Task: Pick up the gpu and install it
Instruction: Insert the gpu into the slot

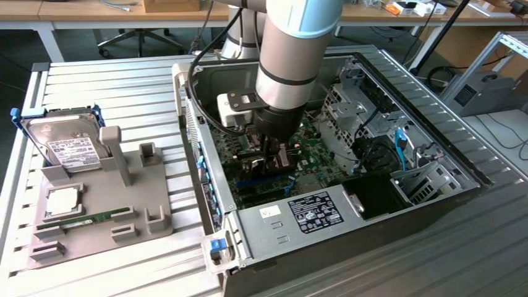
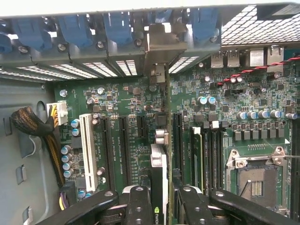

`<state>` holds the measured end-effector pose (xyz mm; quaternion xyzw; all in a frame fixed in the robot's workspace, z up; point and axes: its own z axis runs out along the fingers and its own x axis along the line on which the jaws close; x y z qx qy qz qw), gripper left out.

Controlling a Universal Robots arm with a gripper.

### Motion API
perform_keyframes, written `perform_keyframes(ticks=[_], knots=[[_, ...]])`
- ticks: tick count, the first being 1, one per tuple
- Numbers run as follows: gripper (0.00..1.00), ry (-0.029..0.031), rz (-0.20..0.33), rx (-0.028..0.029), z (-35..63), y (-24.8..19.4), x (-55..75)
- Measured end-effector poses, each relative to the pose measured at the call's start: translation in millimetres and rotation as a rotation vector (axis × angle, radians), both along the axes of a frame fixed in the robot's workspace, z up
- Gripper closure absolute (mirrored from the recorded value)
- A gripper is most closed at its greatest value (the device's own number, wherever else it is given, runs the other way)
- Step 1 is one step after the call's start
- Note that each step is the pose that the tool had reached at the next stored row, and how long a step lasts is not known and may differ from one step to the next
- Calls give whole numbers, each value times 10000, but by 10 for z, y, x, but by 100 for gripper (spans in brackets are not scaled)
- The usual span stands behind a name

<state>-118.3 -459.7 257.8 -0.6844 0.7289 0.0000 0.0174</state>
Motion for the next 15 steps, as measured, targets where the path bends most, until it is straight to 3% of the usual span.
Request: perform_keyframes(ticks=[15], knots=[[73,0,0,12,-49,0,0]])
